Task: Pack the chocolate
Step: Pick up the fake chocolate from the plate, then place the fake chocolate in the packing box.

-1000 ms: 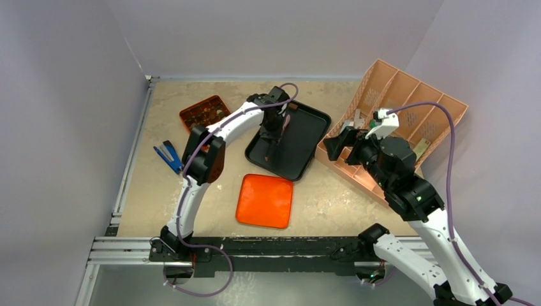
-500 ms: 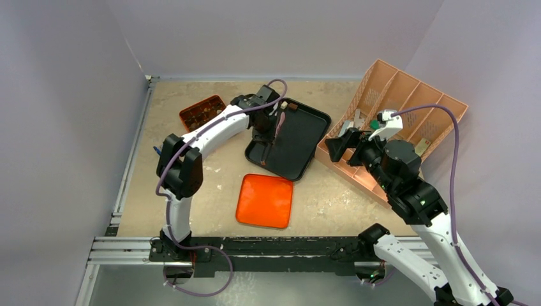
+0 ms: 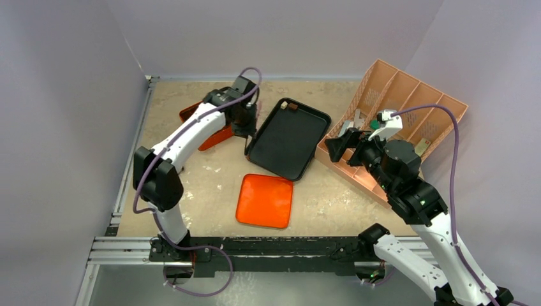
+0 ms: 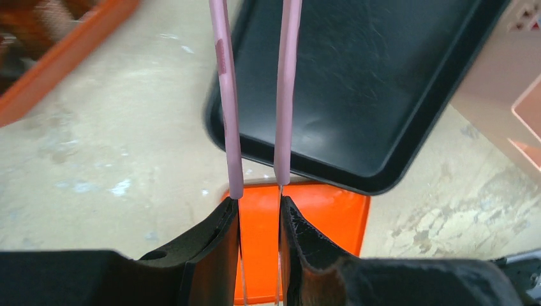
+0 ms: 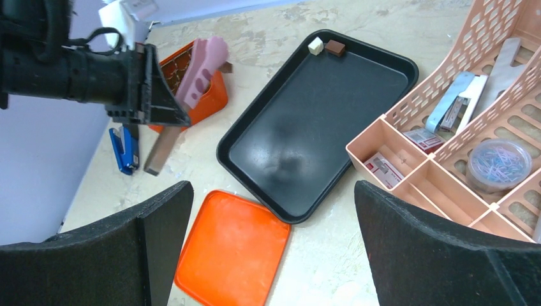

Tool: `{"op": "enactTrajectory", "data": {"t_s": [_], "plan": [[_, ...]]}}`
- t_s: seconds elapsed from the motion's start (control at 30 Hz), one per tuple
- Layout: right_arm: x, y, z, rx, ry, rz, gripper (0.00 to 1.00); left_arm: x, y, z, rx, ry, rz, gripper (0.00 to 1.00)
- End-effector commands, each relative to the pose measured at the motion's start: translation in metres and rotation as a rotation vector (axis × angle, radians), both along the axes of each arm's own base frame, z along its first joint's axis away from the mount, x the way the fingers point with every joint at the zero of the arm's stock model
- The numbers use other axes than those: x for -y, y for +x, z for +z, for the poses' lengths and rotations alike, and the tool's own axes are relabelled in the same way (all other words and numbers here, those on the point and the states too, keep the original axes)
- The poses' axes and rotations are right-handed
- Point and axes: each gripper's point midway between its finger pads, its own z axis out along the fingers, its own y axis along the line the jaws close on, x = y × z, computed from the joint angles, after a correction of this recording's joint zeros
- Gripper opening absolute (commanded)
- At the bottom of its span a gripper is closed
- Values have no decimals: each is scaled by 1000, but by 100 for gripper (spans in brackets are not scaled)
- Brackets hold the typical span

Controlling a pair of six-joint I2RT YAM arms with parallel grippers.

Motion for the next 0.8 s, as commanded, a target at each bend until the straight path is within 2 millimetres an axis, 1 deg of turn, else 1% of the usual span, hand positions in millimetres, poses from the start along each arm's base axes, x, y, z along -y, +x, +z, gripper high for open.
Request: {"op": "enactTrajectory", "data": {"t_s": [0.0, 0.17, 0.27, 0.37, 0.47, 0.57, 0.67, 0.77], "plan": [[-4, 1, 12, 41, 27, 17, 98, -52, 10, 29, 59, -4, 144, 15], [-2, 1, 11, 39, 21, 8, 98, -98, 7, 27, 46, 69, 212, 15], [-1, 1, 11, 38, 17, 2, 98, -115, 1, 21, 17, 95, 241, 15], [-1, 1, 9, 41, 18, 3, 98, -118, -2, 13, -11, 94, 228, 15], [-4, 1, 8, 35, 22, 16, 98, -120, -3, 9, -24, 98, 231, 15], [-3, 1, 9, 35, 20, 11, 98, -121, -4, 1, -51, 94, 221, 14], [-2, 1, 11, 43, 21, 6, 98, -120, -2, -4, -61, 72, 211, 15], [-1, 0, 11, 43, 21, 6, 98, -127, 1, -11, -78, 79, 227, 15]]}}
